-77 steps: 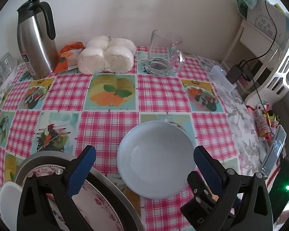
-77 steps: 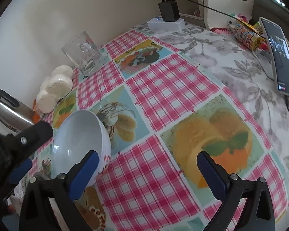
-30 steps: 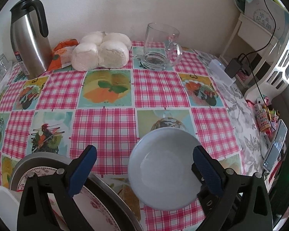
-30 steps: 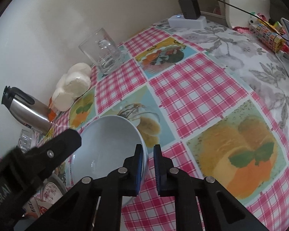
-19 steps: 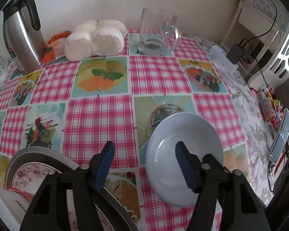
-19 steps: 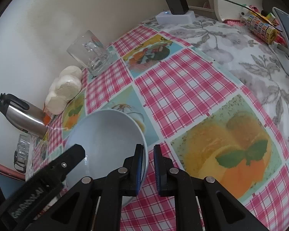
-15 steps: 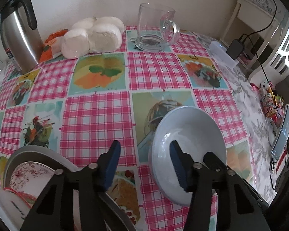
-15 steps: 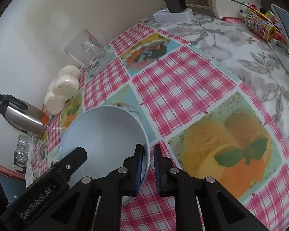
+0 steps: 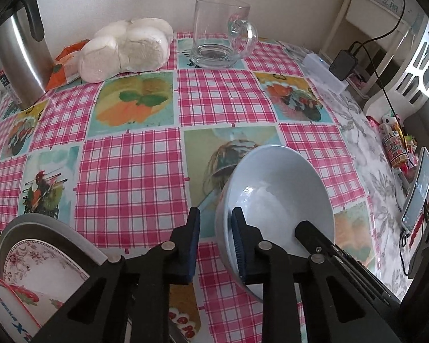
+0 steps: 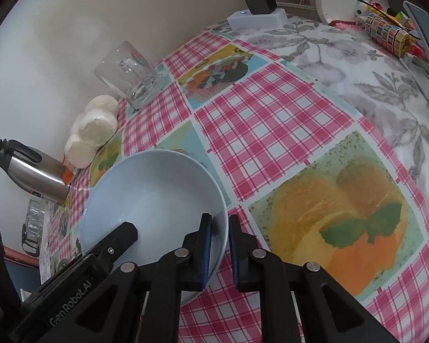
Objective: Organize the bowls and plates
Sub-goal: 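Lift the pale blue bowl with the right tool and carry it over the basin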
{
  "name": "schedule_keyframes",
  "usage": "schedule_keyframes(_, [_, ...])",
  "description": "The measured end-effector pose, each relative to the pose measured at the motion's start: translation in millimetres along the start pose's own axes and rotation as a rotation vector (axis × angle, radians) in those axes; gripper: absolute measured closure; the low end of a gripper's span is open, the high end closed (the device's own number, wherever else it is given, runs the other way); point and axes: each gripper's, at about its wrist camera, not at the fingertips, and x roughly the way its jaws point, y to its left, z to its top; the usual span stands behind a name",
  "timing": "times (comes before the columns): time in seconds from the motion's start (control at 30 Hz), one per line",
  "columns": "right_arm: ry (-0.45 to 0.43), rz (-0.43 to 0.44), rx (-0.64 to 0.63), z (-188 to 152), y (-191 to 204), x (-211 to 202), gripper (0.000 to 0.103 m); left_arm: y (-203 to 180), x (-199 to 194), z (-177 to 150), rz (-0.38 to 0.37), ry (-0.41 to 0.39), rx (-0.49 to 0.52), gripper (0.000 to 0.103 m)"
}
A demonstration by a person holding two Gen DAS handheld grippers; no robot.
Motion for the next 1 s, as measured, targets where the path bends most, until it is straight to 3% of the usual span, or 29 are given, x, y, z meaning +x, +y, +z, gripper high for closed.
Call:
schedule_keyframes(0.1, [0.004,0.015,0.006,0.0,-0.1,1.4,0.089,0.7,-0.1,0.0,-0.015,0.0,-0.004,0.09])
schedule_keyframes(0.53, [0.009,0.023,-0.004,0.9,5.0,-1.1,0.089,2.6,-6.1,0.5,-0.052,-0.008,-0.009,0.091])
schedule_keyframes(1.0, [-0.166,0.077,-0.054,16.6,41.9,-89.8,0.088,-1.2,-100.8,15.0,-0.109,-0.175,0.017,0.09])
